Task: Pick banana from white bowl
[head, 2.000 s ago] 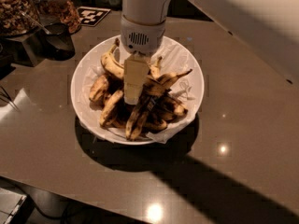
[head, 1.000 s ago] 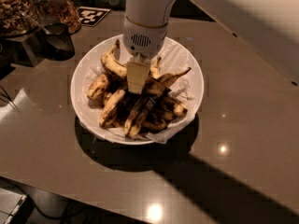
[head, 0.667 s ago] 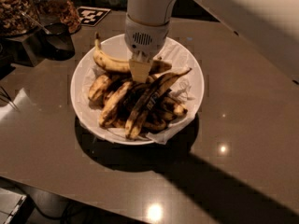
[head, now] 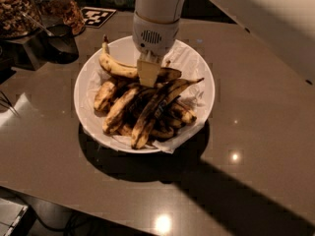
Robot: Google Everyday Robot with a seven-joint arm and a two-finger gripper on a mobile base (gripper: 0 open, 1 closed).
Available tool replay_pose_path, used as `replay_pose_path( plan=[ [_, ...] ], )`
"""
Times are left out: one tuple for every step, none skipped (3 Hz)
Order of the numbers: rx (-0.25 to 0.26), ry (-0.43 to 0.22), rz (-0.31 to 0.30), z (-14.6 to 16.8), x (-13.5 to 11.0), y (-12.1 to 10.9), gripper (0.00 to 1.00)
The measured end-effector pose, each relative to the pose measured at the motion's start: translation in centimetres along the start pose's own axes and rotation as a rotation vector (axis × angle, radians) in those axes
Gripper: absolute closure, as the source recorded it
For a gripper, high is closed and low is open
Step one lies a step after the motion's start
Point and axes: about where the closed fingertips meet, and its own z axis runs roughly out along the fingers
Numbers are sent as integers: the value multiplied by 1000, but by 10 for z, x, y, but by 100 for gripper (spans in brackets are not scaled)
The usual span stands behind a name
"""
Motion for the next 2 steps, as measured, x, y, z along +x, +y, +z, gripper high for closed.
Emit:
replay_pose_path(
  plan=[
    [18, -53, -61, -25, 7, -2, 100],
    [19, -154, -187, -54, 15, -1, 100]
  ],
)
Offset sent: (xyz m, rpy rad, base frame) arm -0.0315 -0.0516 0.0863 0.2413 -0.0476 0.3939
